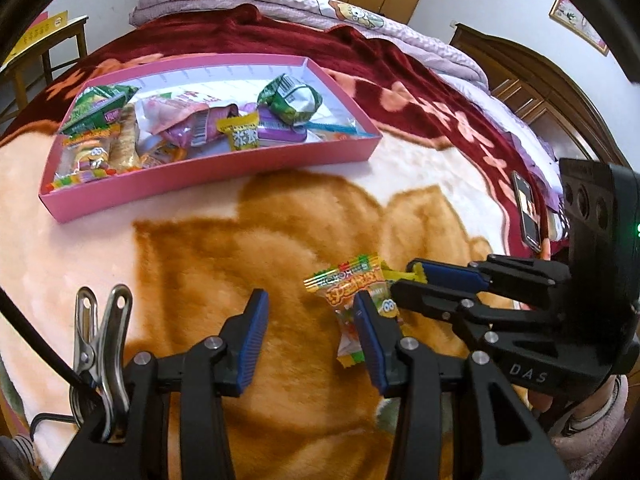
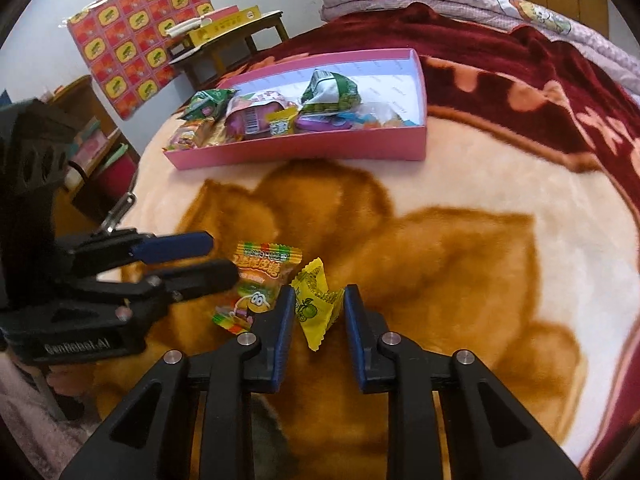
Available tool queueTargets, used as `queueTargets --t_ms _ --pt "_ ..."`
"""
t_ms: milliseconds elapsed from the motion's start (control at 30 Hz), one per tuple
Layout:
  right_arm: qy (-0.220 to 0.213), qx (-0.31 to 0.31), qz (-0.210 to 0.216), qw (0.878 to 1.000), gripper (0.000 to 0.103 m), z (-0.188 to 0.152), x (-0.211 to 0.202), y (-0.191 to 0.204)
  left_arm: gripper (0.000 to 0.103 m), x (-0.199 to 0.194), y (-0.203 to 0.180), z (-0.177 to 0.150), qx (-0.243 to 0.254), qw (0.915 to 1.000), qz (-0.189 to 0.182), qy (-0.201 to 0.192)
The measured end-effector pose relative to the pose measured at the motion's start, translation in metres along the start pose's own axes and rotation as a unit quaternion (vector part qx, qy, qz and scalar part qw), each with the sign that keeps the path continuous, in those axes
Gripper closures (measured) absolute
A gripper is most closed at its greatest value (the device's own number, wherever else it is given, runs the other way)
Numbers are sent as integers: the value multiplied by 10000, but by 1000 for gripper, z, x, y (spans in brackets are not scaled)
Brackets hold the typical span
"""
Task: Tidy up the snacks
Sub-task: 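Grasp the yellow candy with right tool while left tool grasps rainbow gummy packet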
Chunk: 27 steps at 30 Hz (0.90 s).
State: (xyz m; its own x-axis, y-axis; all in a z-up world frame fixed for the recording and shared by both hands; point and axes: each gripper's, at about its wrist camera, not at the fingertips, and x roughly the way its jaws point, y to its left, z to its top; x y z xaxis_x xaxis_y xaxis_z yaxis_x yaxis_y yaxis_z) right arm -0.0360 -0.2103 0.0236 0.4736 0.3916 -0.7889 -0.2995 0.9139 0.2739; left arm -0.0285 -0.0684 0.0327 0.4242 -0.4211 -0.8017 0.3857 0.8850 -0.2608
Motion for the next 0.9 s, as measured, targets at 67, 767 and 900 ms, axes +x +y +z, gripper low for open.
queueTargets --t_ms 67,767,900 --pt "-22 -2 61 10000 79 1 1 2 56 0 0 0 10 10000 -13 -5" --pt "-116 180 445 9988 80 -3 6 -2 50 9 -8 -6 168 9985 -496 140" --pt "-111 276 571 9979 80 -2 7 -5 53 9 -8 -6 188 9981 -586 105"
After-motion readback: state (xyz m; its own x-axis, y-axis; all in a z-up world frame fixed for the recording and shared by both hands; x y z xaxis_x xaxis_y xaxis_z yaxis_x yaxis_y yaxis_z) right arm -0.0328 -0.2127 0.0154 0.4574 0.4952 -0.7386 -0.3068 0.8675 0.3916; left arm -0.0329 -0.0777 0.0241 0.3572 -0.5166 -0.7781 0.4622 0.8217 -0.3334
